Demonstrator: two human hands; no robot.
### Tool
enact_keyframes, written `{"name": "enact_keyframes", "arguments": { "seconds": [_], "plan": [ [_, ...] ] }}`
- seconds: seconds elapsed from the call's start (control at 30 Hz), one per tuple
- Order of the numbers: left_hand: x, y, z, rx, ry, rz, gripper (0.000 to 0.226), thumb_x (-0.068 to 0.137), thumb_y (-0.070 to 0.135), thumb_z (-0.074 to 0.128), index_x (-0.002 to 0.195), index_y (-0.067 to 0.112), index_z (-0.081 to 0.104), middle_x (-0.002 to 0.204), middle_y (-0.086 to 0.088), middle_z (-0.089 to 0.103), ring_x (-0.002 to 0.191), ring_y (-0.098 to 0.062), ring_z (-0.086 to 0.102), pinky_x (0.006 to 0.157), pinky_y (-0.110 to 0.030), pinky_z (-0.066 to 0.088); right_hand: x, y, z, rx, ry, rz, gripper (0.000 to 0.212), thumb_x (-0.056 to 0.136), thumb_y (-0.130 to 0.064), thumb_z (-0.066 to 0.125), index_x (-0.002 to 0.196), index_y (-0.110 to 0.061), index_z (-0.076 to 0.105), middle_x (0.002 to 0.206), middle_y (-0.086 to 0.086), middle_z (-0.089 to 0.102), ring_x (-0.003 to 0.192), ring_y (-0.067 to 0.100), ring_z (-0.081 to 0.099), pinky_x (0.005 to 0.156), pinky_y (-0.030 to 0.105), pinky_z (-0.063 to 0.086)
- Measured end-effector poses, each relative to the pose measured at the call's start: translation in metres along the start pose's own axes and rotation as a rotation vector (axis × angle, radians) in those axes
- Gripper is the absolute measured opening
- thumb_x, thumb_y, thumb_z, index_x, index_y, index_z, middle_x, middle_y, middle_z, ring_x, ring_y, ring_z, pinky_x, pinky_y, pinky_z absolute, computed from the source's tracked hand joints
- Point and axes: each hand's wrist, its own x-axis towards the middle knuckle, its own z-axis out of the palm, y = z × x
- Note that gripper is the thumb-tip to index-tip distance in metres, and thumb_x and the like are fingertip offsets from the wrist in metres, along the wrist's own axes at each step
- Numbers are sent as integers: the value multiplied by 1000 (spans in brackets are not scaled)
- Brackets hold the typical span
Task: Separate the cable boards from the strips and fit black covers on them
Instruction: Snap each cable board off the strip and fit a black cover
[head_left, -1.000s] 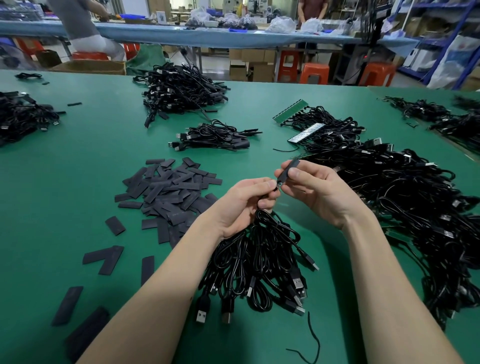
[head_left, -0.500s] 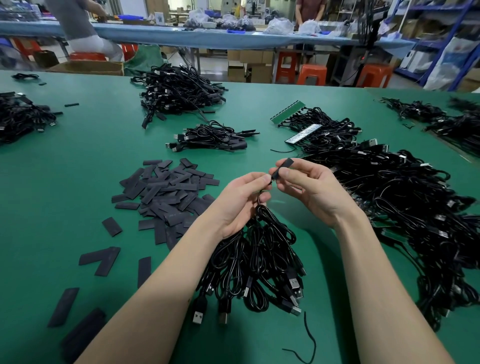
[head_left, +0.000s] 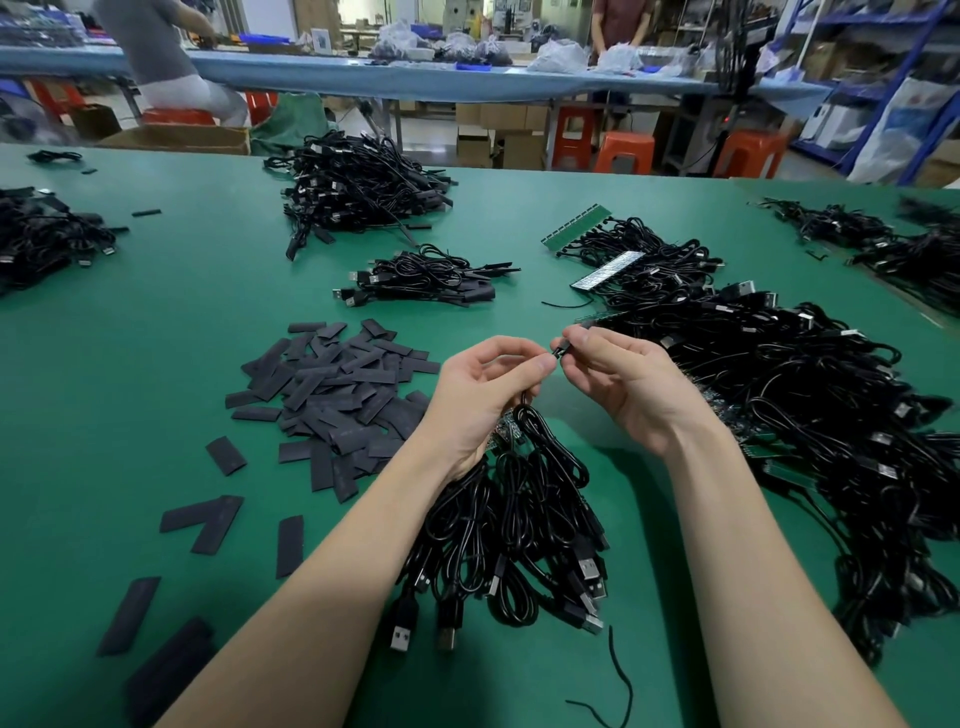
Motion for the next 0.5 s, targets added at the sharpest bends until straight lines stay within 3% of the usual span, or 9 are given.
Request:
{"name": "enact_keyframes", "arguments": {
  "seconds": [0.27, 0.5],
  "plan": [
    [1, -2, -3, 12, 10, -2, 18, 82, -1, 75, 76, 16, 76, 71, -1, 70, 59, -10, 58, 58, -17, 47, -2, 1, 1, -50, -58, 41, 13, 79, -13, 72, 87, -3, 76, 90, 10, 76, 70, 10, 70, 70, 17, 58],
    [1, -4, -5, 38, 3, 13, 16, 79, 5, 79, 75, 20, 79, 77, 0, 74, 63, -10, 60, 64, -18, 50, -1, 4, 1, -62, -91, 45, 9, 80, -14, 72, 81, -9, 80, 87, 7, 75, 69, 9, 70, 70, 17, 58]
  ]
}}
